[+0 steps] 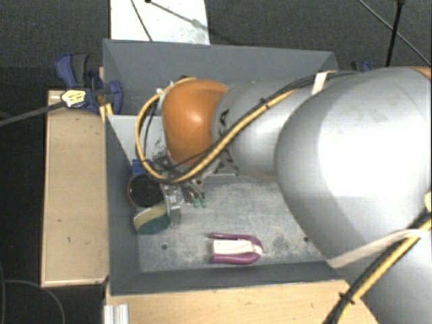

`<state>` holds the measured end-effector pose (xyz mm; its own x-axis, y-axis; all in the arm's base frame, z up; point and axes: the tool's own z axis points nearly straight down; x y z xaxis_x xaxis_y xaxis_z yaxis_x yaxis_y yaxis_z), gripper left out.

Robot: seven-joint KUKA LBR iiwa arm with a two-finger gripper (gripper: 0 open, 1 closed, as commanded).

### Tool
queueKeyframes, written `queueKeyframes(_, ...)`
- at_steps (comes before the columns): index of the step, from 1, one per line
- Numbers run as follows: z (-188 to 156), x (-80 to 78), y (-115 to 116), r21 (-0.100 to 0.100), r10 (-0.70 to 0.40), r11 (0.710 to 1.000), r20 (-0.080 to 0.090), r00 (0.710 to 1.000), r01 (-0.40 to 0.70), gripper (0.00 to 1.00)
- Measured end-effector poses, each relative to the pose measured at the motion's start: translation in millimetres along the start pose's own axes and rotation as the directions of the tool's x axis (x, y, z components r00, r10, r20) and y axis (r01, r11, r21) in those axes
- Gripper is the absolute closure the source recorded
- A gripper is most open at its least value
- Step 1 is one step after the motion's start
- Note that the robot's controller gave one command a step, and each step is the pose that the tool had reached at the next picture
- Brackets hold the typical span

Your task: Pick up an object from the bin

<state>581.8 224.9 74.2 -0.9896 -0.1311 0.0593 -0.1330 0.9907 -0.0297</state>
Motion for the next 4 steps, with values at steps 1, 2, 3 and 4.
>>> queueKeyframes(1,3.6,-4.4,3.4,-0.017,0.003,1.0,0.044,0.999,-0.002,0.0)
queueKeyframes(2,3.0,43.3,20.6,0.002,-0.167,0.986,0.068,0.984,0.167,0.0)
queueKeyframes(3,3.1,43.5,19.7,0.003,-0.165,0.986,0.066,0.984,0.165,1.0)
queueKeyframes(4,-174.8,77.4,21.0,-0.018,-0.206,0.978,0.075,0.976,0.208,1.0)
